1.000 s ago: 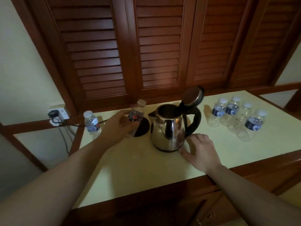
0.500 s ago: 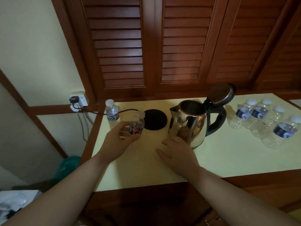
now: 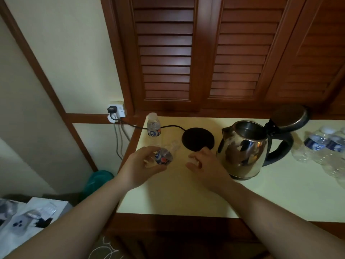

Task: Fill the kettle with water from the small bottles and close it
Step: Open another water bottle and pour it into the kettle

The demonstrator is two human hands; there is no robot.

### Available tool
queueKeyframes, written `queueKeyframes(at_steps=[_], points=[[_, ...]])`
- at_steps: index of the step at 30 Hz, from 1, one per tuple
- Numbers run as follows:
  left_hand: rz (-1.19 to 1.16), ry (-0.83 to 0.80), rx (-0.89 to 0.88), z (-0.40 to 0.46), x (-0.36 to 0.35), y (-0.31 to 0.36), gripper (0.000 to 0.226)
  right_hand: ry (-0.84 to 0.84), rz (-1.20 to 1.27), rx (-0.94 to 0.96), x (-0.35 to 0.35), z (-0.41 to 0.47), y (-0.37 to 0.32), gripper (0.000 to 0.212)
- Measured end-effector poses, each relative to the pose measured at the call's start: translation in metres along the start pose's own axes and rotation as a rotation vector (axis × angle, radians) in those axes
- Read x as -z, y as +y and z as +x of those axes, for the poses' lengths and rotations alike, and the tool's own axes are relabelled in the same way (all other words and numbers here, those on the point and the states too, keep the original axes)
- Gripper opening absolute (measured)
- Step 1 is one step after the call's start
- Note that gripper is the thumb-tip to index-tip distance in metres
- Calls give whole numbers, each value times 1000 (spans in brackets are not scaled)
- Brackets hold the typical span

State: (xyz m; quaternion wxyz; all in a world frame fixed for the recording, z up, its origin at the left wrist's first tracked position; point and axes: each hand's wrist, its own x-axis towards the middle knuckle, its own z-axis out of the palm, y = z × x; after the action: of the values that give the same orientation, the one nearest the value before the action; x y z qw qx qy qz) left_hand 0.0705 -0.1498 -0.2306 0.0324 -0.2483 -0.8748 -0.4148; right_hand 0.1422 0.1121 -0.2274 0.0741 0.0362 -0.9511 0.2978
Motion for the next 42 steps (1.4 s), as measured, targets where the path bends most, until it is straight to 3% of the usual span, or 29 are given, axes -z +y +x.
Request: queueKeyframes(at_steps=[6,15,24,28,34,36,38,42], points=[[121,-76,-73,9,8,-7,62,135,202,123,23,15,-18,30],[77,-112,-114,18,9,2,64,24,409,92,30,15,-15,32],[-19,-235,-36,26,16,10,57,-19,433,102,45,18,-17,31],[27,-175,-104,23,14,17,57,-28,441,8,45,18,-19,20],[90,-108,-189,19,6,22,61,-48,234,-110,40,18,-29,55],[84,-101,-166,20,4,20,62,-13,287,-109,39,16,-32,47],[35,-88,-116,20,5,19,62,-22,366,-47,41,12,-33,26],[-1,-75,-115,14,3,21,63,-56,258,30,45,4,-25,21]])
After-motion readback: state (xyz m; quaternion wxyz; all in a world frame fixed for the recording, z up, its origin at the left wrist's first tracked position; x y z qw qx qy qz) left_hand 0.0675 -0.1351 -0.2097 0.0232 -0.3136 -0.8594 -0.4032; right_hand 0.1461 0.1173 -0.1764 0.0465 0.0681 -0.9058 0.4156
